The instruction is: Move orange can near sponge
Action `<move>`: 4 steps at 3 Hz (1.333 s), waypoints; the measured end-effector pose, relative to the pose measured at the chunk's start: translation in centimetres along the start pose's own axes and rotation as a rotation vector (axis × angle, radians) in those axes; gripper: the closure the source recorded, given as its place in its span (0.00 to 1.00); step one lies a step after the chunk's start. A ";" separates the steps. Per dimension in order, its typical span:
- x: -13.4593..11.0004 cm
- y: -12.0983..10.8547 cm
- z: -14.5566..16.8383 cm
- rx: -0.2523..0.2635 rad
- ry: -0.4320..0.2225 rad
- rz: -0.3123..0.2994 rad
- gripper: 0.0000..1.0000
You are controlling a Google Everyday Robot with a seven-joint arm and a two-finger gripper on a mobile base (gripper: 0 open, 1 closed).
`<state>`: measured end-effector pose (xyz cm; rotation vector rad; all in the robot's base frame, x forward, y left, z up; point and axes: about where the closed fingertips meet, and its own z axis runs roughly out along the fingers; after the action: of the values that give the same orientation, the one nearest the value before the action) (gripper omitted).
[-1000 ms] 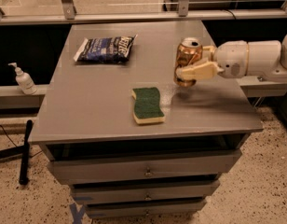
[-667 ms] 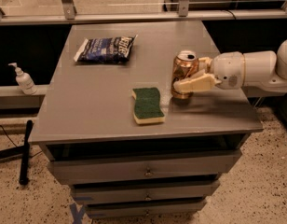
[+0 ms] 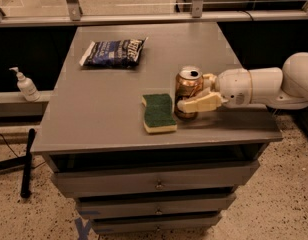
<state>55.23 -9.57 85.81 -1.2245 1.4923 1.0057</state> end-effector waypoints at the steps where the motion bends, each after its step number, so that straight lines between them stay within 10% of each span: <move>1: -0.1 0.1 0.0 -0.002 -0.001 0.000 0.82; 4: -0.2 0.6 0.8 -0.028 -0.014 -0.022 0.13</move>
Offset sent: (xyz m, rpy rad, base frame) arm -0.0212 0.0347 -0.0064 0.0457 -0.0441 0.1144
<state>54.79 -8.68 85.86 -1.2487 1.4556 1.0217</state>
